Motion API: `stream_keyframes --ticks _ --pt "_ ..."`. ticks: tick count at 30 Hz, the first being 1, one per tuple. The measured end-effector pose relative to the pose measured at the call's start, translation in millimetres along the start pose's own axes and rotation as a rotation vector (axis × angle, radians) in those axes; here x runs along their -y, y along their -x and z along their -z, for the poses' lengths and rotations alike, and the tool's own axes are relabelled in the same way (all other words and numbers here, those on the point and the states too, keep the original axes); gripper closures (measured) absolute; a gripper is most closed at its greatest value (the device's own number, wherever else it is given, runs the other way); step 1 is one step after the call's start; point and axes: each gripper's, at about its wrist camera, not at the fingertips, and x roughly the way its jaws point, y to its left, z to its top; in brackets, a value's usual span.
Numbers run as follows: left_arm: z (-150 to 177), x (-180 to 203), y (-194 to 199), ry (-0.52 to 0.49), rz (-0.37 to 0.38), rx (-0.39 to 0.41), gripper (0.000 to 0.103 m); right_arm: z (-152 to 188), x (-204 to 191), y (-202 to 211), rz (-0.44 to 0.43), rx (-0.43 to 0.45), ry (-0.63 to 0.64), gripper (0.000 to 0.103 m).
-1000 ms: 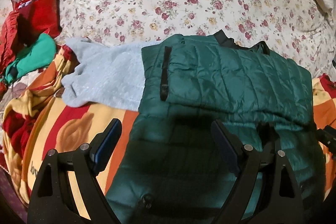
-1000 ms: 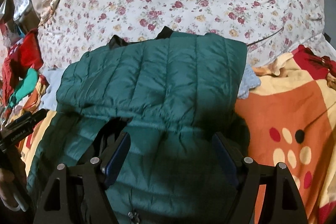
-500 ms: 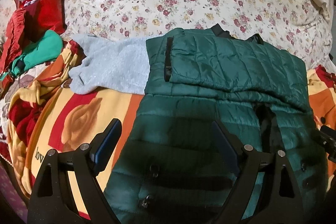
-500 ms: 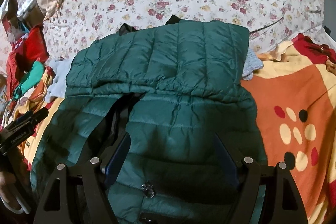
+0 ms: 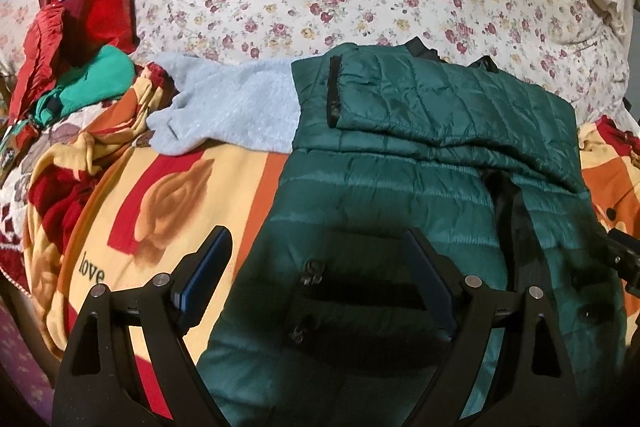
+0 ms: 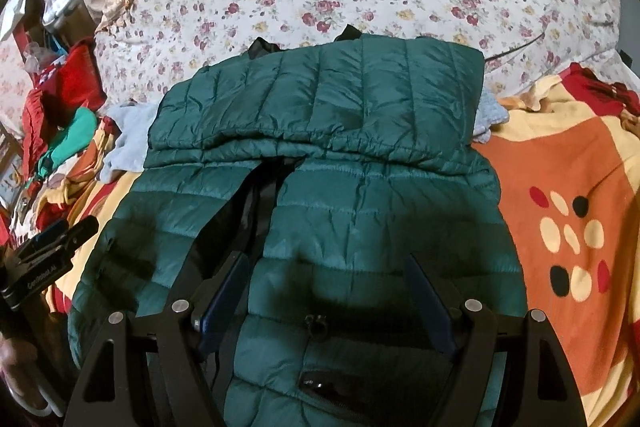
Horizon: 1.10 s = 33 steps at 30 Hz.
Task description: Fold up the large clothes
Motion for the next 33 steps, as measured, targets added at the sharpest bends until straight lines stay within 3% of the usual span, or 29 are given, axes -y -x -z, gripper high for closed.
stream_keyframes --ticks 33 --pt "54.0 -18.1 22.0 -0.029 0.002 -0.070 0.016 36.8 -16.9 0.1 0.013 -0.104 0.048 0.025"
